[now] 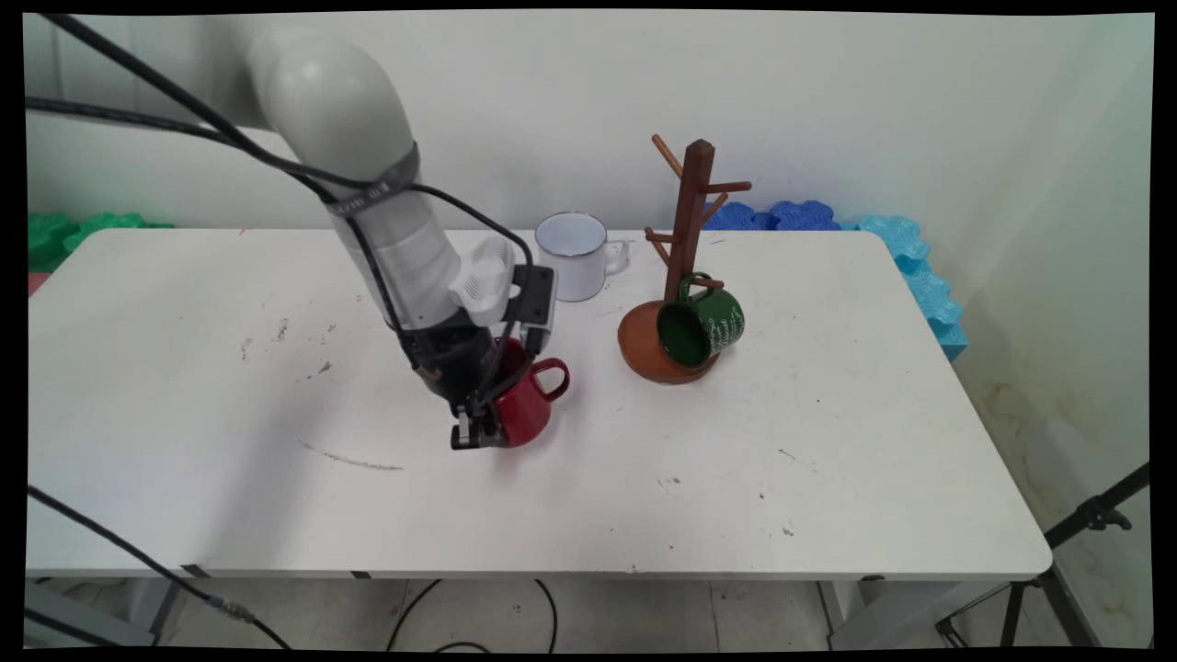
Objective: Place the picked object on the table
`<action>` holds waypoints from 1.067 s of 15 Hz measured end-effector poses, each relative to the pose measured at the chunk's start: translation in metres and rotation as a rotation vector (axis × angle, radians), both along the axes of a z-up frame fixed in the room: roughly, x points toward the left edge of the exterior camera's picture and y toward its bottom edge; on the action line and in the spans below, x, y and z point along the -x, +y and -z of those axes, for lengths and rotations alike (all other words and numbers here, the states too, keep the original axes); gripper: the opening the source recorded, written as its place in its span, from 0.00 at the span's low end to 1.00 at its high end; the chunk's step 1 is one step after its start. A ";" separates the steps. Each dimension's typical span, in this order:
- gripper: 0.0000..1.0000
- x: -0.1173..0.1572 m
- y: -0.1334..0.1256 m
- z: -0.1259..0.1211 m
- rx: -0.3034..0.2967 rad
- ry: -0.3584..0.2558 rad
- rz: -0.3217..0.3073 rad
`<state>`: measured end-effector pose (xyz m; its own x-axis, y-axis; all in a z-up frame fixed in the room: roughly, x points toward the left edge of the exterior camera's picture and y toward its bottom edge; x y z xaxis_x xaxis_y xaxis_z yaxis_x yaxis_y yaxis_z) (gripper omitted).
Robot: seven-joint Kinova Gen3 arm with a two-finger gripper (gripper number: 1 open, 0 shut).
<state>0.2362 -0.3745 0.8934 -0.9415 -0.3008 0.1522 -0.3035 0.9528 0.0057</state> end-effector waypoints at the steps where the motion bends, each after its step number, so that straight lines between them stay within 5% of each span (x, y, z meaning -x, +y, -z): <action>1: 0.00 0.002 -0.001 0.003 -0.002 -0.003 0.002; 16: 0.00 0.018 -0.014 0.034 -0.004 -0.026 0.012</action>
<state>0.2182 -0.3889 0.8596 -0.9486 -0.2899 0.1271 -0.2921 0.9564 0.0015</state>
